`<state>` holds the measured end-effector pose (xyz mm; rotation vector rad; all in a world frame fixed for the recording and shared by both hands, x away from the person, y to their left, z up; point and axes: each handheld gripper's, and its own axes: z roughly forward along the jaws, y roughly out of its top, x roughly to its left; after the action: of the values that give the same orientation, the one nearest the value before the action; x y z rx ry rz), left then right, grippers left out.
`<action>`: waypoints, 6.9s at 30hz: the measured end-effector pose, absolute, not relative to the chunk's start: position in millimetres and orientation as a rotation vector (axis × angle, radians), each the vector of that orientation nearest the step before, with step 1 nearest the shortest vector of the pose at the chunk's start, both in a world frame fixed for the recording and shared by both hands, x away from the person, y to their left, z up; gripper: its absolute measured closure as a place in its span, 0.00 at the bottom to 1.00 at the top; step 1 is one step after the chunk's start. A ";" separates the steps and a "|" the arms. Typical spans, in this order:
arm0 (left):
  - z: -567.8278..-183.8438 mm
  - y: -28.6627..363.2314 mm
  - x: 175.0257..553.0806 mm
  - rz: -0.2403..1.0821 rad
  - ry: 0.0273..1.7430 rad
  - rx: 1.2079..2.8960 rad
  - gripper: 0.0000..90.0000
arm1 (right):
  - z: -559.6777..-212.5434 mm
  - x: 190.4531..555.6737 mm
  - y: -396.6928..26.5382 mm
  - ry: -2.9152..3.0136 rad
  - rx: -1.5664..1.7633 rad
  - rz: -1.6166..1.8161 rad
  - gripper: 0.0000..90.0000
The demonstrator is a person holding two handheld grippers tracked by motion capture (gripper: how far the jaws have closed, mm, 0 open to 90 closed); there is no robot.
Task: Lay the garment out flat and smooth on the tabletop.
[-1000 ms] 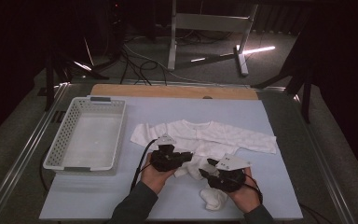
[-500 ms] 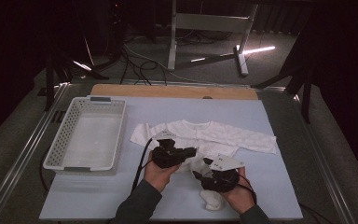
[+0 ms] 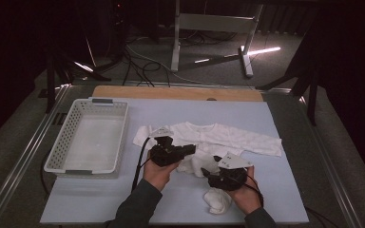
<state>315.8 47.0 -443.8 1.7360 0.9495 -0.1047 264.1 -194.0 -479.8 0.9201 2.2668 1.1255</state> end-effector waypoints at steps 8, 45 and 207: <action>-445.7 52.2 320.7 -0.075 0.959 1.736 0.98 | -474.9 264.6 -212.0 2.213 0.993 1.138 0.40; -467.5 68.9 344.2 0.257 1.020 1.861 0.56 | -483.5 282.9 -245.2 2.236 1.121 1.015 0.84; -501.8 58.1 274.9 0.024 0.885 2.037 0.49 | -467.9 264.1 -257.5 2.204 1.103 1.155 0.61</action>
<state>274.9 58.1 -501.8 2.0374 0.8853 0.0242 264.1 -257.5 -467.9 1.1029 2.2043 1.1550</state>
